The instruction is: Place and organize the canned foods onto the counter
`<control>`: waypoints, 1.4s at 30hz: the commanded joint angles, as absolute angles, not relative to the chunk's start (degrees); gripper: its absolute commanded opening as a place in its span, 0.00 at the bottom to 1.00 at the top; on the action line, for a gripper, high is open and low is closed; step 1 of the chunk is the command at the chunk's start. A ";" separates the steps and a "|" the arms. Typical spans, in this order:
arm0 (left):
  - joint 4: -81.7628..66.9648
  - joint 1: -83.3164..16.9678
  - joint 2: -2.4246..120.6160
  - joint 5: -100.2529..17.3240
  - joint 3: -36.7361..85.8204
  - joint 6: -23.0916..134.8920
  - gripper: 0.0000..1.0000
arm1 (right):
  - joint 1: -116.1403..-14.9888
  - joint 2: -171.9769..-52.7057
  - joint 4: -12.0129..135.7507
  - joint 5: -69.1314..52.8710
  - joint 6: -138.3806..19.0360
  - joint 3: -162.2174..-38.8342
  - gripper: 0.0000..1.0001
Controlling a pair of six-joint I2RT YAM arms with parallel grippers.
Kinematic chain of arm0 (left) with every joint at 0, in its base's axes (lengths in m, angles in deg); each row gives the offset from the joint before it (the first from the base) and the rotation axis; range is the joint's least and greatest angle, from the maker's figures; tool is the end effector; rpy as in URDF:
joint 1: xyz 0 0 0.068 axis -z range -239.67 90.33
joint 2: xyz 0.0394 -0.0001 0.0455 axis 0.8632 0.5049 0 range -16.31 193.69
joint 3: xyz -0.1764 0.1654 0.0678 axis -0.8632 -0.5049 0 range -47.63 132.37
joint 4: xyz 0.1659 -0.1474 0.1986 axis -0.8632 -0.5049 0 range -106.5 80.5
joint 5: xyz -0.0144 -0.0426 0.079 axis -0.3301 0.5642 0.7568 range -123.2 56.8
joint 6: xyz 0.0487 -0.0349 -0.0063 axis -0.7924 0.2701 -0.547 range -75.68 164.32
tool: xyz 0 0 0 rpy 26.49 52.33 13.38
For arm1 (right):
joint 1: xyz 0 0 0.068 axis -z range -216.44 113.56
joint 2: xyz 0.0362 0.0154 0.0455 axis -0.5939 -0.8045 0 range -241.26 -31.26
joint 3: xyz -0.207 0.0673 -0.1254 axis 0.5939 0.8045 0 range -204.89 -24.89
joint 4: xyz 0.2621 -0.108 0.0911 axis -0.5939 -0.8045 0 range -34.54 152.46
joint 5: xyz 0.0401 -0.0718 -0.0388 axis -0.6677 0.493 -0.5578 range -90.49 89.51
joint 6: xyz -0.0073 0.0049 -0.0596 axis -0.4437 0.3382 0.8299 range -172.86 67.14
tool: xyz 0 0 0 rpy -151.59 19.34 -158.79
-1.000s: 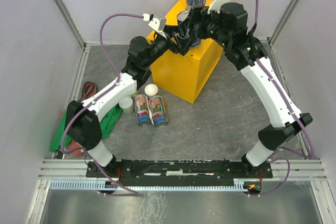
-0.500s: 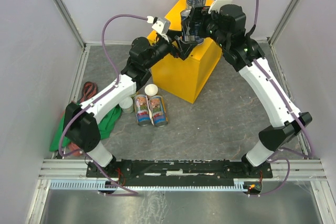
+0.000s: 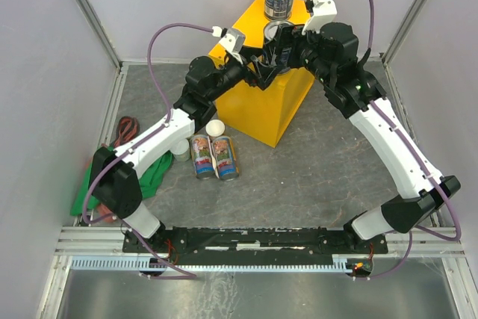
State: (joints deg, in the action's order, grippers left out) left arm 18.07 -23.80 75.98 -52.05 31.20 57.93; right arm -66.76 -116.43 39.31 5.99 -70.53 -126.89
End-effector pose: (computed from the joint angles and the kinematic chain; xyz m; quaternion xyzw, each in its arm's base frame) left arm 0.3416 -0.2647 0.3755 0.2438 0.5703 -0.4170 0.6644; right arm 0.3229 0.1829 0.4807 -0.0445 0.7435 0.2324 0.6255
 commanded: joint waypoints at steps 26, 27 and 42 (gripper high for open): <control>13.06 -21.71 62.53 -46.03 20.89 59.64 0.92 | -60.24 -119.83 49.46 15.07 -63.91 -118.41 0.96; 13.13 -21.71 62.14 -45.35 20.52 59.88 0.92 | -59.61 -120.30 49.72 14.92 -63.97 -118.69 0.96; 12.54 -21.71 59.30 -43.06 17.42 59.69 0.92 | -53.12 -132.33 52.80 13.69 -64.45 -127.50 0.97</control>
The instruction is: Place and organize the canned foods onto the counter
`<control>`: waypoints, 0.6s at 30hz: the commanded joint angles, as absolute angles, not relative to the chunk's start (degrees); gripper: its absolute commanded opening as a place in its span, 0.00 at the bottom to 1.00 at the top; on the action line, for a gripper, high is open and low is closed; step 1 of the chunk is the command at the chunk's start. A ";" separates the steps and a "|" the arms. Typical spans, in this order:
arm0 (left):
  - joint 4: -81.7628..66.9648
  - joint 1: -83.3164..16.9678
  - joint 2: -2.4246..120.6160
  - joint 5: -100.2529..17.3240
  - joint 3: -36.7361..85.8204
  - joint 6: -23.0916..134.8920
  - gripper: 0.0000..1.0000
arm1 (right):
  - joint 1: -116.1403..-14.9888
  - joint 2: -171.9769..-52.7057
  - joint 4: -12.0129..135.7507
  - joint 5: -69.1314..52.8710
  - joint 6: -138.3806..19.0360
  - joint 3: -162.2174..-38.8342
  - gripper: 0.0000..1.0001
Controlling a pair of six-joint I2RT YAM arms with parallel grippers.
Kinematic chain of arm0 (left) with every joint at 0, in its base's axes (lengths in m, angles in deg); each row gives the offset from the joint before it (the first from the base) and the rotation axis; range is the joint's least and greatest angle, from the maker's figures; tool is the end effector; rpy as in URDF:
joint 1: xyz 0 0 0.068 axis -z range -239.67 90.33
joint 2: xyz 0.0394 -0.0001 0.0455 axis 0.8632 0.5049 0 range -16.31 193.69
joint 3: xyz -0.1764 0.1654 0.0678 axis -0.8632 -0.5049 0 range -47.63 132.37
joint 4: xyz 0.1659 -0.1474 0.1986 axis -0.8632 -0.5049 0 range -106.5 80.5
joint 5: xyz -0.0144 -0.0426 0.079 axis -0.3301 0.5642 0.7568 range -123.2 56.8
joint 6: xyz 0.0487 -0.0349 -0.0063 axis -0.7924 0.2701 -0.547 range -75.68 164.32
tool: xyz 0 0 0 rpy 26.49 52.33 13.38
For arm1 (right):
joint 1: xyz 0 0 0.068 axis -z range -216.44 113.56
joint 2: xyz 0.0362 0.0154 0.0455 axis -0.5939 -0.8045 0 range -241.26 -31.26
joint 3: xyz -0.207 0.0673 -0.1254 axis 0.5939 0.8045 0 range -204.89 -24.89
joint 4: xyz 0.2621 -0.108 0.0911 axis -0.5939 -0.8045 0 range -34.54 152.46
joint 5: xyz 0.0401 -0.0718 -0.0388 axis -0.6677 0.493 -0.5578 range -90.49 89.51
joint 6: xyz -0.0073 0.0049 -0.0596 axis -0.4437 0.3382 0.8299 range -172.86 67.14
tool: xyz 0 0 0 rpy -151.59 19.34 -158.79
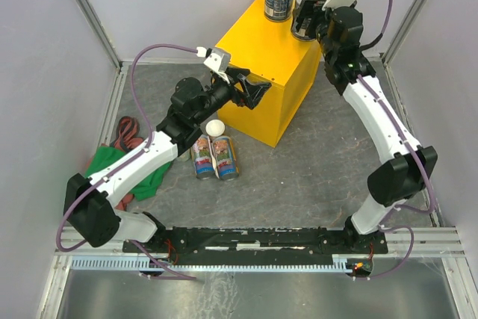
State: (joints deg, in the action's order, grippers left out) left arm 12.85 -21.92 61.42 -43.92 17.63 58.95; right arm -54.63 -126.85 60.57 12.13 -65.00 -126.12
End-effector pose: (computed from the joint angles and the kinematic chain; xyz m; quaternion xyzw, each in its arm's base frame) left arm 0.2910 -0.2357 0.3670 0.1985 0.6135 -0.3902 0.6572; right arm 0.4181 0.1271 0.4492 0.0442 0.6828 0.1173 0.7198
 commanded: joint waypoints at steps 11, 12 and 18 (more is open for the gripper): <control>10.46 -21.79 57.84 -42.85 17.29 57.05 0.92 | -52.19 -140.38 50.80 15.19 -64.55 -136.78 1.00; 10.38 -21.79 57.74 -42.82 17.20 56.88 0.92 | -52.10 -140.88 50.51 15.24 -64.69 -137.46 1.00; 9.54 -21.83 57.04 -42.63 17.19 55.18 0.92 | -51.91 -142.82 48.72 14.81 -65.71 -141.08 0.99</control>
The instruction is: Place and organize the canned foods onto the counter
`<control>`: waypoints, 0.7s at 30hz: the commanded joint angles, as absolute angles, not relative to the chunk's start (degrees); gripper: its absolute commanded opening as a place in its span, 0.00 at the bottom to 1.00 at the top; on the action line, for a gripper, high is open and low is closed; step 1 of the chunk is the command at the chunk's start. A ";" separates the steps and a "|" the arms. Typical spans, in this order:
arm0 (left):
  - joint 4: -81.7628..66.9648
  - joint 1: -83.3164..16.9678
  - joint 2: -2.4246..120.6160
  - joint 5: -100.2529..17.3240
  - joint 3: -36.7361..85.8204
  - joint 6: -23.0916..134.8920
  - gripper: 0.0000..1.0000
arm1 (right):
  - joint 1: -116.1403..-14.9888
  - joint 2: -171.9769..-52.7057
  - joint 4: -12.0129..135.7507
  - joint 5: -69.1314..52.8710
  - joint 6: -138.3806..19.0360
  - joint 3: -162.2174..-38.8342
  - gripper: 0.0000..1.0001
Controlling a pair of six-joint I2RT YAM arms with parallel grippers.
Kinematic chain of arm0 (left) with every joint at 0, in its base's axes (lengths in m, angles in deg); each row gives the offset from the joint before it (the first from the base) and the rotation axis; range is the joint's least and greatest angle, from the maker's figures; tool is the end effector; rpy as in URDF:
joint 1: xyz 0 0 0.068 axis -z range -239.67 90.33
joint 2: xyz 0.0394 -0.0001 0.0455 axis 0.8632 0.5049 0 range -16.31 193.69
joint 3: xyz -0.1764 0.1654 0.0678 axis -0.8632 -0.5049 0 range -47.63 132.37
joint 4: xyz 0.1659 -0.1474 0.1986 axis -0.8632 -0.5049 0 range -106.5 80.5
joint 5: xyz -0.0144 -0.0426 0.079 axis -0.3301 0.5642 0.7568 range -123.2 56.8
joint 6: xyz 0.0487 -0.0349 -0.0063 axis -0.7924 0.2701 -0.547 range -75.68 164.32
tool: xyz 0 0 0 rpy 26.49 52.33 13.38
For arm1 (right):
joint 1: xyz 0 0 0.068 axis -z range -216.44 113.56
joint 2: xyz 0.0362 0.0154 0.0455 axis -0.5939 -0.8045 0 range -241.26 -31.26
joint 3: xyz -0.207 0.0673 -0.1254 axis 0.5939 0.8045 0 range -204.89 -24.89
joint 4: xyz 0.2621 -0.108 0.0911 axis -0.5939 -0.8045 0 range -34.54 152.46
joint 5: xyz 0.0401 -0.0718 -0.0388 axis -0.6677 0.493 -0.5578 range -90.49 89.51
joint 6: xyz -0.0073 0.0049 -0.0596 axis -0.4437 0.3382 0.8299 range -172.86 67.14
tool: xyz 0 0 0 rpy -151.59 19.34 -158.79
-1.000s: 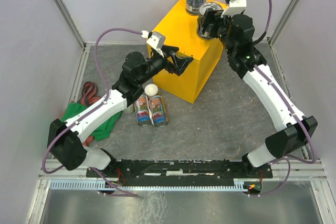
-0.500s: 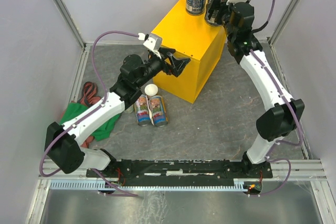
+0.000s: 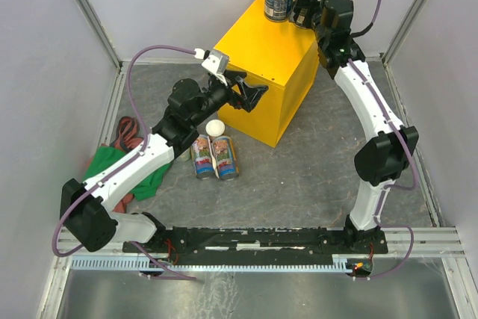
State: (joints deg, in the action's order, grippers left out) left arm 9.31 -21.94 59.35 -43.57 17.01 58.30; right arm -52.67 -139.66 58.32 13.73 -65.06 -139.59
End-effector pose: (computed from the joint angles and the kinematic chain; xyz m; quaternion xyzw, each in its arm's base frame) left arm 0.2850 -0.2306 0.3681 0.2014 0.6268 -0.3807 0.6494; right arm 0.4720 0.1260 0.4379 0.0649 0.6910 0.0923 0.7139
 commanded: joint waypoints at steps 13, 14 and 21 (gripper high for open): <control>9.22 -22.14 56.58 -43.54 16.74 54.59 0.93 | -51.87 -143.60 44.72 14.09 -65.37 -145.79 0.99; 9.10 -22.14 56.55 -43.53 16.78 54.72 0.93 | -51.88 -143.20 44.80 13.96 -65.50 -145.20 0.99; 8.60 -22.23 56.79 -43.61 17.69 56.47 0.96 | -51.91 -140.89 43.72 13.10 -65.69 -144.70 0.99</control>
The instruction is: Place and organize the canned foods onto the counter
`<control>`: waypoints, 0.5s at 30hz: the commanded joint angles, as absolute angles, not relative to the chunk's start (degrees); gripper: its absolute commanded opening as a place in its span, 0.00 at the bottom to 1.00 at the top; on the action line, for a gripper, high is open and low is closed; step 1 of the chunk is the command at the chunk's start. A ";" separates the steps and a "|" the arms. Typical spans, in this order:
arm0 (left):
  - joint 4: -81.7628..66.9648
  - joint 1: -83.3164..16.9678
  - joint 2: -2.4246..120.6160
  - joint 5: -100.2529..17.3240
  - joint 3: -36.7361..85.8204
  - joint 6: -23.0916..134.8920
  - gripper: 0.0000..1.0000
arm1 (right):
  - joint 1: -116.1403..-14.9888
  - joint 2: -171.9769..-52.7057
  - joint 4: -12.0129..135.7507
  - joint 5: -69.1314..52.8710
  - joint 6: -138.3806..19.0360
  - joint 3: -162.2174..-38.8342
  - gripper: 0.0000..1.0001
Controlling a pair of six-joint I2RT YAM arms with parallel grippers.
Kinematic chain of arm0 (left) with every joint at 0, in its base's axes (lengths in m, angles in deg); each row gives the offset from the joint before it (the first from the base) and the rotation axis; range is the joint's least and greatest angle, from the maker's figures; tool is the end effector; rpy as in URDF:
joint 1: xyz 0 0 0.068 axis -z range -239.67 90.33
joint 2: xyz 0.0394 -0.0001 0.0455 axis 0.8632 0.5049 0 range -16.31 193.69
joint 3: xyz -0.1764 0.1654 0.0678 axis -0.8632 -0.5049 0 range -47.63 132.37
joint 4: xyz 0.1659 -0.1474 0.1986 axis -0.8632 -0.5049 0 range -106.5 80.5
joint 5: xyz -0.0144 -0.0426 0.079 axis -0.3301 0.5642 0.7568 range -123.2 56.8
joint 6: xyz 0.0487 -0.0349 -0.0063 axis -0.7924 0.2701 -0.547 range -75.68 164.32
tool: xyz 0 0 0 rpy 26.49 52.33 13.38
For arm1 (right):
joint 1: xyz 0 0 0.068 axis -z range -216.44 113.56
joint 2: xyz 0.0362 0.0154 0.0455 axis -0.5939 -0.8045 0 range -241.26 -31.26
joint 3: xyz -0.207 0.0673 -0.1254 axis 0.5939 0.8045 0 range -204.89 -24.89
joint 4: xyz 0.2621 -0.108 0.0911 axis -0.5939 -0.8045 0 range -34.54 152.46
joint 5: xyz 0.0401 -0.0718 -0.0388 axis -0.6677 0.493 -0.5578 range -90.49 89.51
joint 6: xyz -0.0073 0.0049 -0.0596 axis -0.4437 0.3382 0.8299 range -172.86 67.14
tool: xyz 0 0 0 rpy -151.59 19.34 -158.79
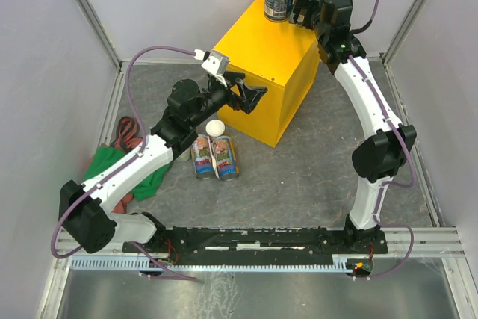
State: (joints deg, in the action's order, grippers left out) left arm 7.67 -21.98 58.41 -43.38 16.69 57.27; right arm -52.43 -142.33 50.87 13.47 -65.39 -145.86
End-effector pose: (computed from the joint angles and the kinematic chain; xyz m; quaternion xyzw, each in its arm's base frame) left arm 0.2824 -0.2281 0.3682 0.2065 0.6320 -0.3717 0.6479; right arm 0.4768 0.1254 0.4433 0.0631 0.7144 0.0859 0.6916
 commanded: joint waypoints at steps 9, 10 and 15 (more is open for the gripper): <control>7.41 -22.23 56.99 -44.06 19.09 57.76 0.96 | -51.91 -137.50 43.26 12.74 -65.25 -142.89 0.99; 7.11 -22.23 56.99 -43.98 19.30 57.83 0.96 | -51.91 -136.98 43.30 12.70 -65.32 -142.44 0.99; 5.72 -22.22 56.83 -42.25 20.10 58.42 0.96 | -51.91 -134.03 44.03 12.66 -65.75 -139.92 0.99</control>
